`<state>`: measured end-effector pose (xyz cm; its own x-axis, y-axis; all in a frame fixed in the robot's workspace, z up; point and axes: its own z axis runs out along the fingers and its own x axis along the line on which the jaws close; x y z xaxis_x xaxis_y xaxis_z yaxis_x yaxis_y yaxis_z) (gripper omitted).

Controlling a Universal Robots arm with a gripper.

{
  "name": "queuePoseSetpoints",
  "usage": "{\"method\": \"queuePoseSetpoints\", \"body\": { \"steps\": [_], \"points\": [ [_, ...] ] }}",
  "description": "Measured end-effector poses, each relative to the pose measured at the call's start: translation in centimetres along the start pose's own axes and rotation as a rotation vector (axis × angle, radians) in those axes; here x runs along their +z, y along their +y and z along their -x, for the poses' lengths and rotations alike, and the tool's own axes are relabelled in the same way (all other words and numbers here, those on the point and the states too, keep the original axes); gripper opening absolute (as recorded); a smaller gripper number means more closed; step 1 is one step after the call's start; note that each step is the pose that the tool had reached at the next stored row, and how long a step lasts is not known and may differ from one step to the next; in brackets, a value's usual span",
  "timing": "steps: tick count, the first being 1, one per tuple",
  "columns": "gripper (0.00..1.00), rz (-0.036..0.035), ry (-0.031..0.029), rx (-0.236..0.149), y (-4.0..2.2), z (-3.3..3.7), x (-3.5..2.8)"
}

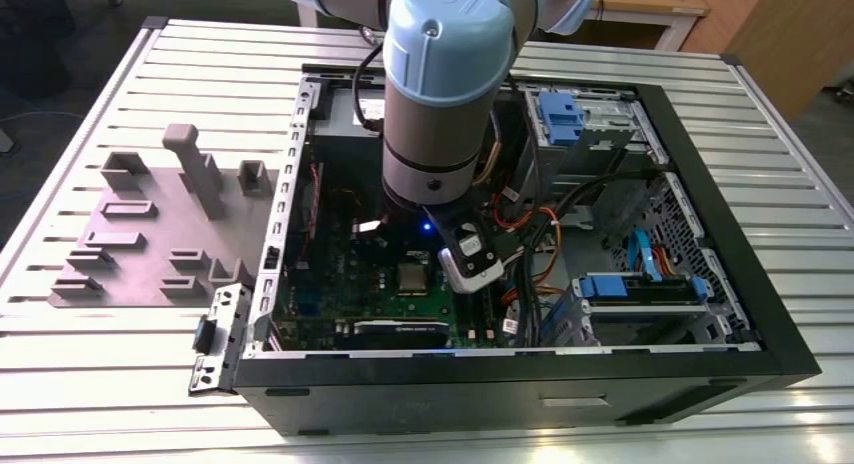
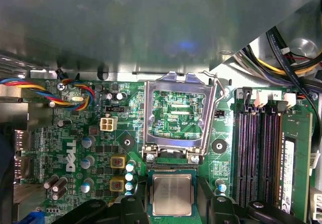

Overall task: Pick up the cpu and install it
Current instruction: 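Place the cpu into insertion slot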

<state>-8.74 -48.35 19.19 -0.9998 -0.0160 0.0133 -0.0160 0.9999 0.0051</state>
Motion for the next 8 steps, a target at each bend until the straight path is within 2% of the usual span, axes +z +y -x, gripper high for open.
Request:
{"method": "queuePoseSetpoints", "body": {
  "steps": [8],
  "points": [
    [0.47, 0.0000, 0.0000, 0.001, 0.00, 0.00, 0.00]
  ]
}}
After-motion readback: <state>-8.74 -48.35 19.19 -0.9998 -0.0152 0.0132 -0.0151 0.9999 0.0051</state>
